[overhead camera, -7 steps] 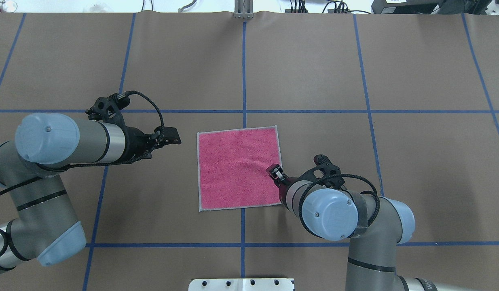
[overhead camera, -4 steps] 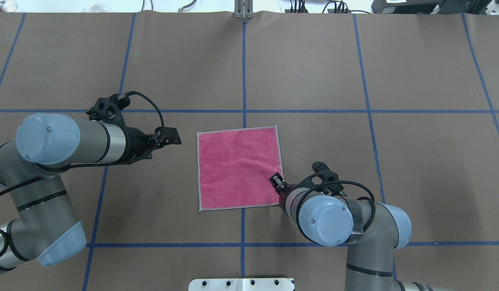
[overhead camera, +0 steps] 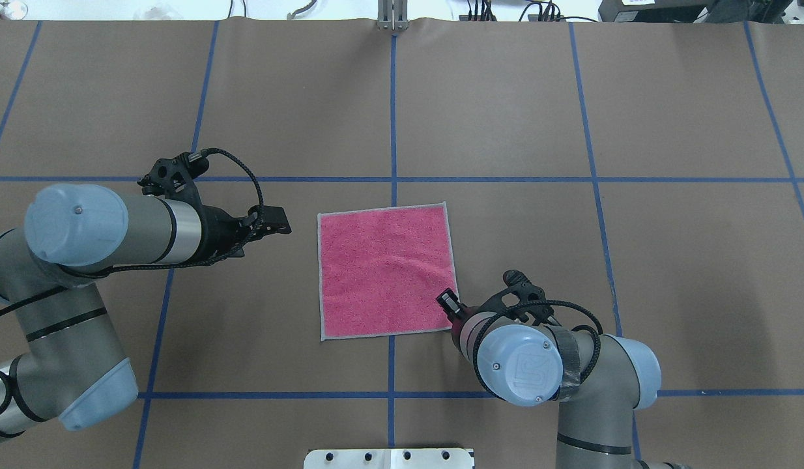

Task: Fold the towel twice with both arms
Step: 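Lower the left gripper onto the near corner while the right gripper waits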

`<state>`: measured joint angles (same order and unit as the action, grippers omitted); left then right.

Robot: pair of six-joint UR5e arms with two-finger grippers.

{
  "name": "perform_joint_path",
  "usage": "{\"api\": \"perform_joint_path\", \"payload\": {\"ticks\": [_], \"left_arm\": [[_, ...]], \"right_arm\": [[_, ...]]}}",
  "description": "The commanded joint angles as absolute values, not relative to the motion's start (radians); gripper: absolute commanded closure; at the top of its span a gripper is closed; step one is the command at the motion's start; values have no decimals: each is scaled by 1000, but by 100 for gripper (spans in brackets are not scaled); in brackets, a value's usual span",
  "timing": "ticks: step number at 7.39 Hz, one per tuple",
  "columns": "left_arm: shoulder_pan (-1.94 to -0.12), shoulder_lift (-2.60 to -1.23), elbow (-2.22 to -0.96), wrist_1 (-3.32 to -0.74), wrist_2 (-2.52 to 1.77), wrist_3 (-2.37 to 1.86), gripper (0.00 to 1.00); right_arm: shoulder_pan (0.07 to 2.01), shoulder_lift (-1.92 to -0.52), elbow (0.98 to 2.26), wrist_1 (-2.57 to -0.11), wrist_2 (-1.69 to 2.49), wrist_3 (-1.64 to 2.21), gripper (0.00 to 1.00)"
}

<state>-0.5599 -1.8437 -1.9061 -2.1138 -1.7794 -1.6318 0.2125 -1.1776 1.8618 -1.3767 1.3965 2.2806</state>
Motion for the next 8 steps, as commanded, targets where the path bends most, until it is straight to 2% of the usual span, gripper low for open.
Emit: {"api": "perform_joint_path", "payload": {"ticks": [1, 2, 3, 4, 5, 6, 7, 8], "left_arm": [[-560, -1844, -1905, -2114, -1779, -1631, 1], [-560, -1844, -1905, -2114, -1779, -1631, 1], [-560, -1844, -1905, -2114, -1779, -1631, 1], [-560, -1844, -1905, -2114, -1779, -1631, 1], [-560, -1844, -1904, -2114, -1779, -1629, 1], [-560, -1844, -1902, -2114, -1779, -1628, 1], [-560, -1845, -1902, -2114, -1779, -1628, 1], [-560, -1845, -1902, -2114, -1779, -1626, 1]], "right_arm": [[210, -1177, 1858, -1384, 1396, 2273, 37], [210, -1174, 1850, -1382, 1385, 2275, 43], [210, -1170, 1850, -1381, 1379, 2276, 56], [210, -1167, 1850, -1379, 1379, 2276, 57], [210, -1164, 1850, -1378, 1379, 2279, 63], [210, -1164, 1850, -1374, 1379, 2286, 74], [210, -1164, 1851, -1373, 1379, 2287, 91], [210, -1164, 1853, -1373, 1378, 2289, 100]]}}
